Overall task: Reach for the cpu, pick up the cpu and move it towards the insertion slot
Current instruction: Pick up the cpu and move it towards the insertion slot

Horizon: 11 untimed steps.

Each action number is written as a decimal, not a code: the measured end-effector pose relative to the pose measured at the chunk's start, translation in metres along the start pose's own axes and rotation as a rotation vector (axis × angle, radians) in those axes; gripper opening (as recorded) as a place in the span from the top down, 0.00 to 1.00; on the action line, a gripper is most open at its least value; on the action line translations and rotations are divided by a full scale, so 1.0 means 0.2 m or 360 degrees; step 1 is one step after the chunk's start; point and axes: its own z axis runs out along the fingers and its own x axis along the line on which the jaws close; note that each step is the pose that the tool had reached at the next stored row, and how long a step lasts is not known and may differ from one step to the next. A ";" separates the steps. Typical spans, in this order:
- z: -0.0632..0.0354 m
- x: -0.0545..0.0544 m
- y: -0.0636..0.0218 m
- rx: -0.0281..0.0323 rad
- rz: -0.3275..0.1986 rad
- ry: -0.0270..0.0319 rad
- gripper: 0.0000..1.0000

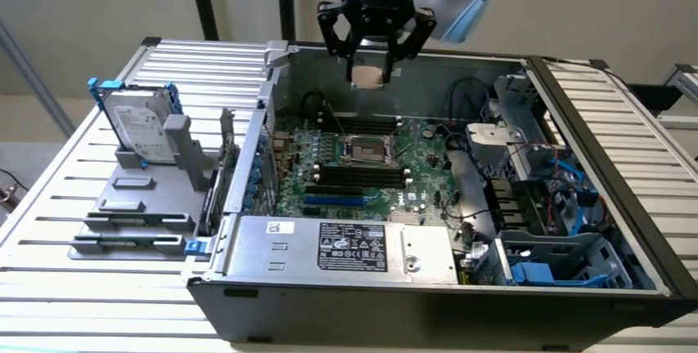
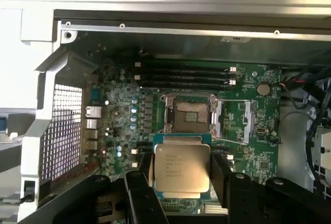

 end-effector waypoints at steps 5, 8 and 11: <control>0.015 -0.04 0.059 0.00128 0.0001 0.00001 0.46; 0.021 -0.06 0.083 0.00188 0.0006 -0.00001 0.46; 0.025 -0.06 0.097 0.00205 0.0020 -0.00014 0.46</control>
